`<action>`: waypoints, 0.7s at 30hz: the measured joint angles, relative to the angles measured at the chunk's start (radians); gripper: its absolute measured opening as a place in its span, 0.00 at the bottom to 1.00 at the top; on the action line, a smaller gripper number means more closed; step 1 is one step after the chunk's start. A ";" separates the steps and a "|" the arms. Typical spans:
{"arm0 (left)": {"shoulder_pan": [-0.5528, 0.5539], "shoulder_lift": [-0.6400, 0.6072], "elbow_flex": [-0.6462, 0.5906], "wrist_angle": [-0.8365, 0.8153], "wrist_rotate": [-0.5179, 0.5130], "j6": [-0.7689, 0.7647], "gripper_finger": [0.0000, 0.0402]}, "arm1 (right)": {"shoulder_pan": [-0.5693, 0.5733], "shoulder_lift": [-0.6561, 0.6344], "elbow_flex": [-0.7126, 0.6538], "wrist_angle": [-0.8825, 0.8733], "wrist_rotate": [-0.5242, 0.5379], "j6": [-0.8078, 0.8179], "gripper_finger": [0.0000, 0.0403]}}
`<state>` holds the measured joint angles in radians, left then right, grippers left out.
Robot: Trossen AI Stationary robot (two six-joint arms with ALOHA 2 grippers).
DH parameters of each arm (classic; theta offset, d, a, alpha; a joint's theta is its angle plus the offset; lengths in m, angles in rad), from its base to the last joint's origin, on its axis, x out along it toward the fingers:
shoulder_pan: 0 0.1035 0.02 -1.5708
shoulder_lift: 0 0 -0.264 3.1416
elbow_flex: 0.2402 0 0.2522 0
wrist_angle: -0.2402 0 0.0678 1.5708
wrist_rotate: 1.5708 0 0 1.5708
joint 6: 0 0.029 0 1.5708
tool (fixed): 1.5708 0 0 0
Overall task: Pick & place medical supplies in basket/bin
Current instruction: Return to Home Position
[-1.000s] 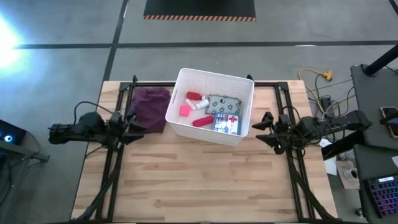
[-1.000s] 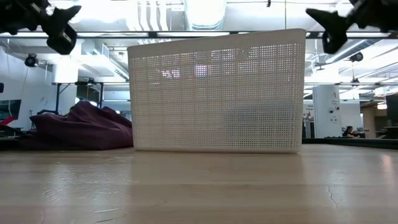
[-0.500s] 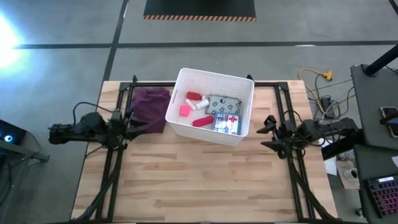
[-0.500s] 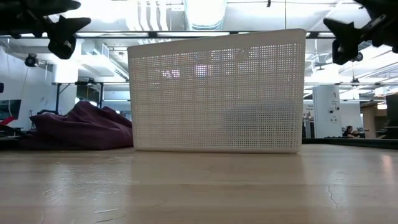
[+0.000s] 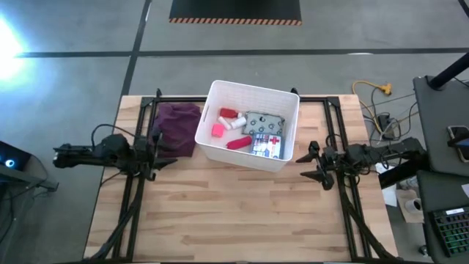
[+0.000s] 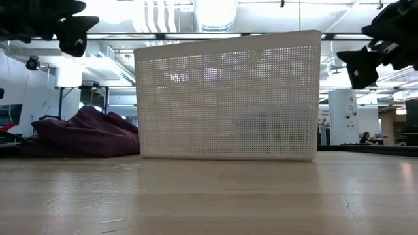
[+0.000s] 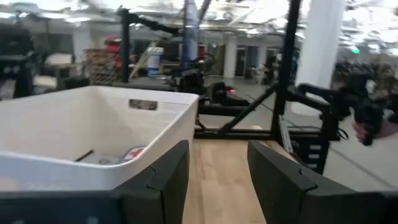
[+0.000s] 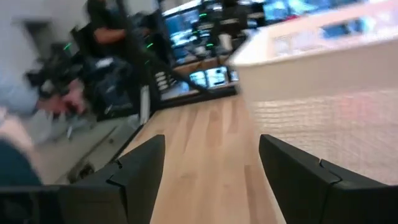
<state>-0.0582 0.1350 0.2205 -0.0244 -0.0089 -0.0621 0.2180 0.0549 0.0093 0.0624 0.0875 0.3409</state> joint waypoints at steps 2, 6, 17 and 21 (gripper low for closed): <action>0.000 0.000 -0.018 0.017 0.009 0.017 0.37 | 0.000 0.002 0.000 0.000 -0.052 -0.075 0.62; 0.000 -0.041 -0.118 0.124 0.009 0.008 0.37 | 0.000 -0.004 0.000 0.045 -0.067 -0.202 0.61; 0.001 -0.125 -0.183 0.182 0.003 0.025 0.37 | 0.000 -0.007 0.000 0.120 -0.095 -0.298 0.59; 0.001 -0.112 -0.210 0.230 -0.004 0.024 0.37 | 0.000 -0.007 0.000 0.131 -0.096 -0.333 0.59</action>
<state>-0.0570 0.0230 0.0108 0.2055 -0.0124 -0.0384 0.2180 0.0483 0.0097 0.1934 -0.0081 0.0083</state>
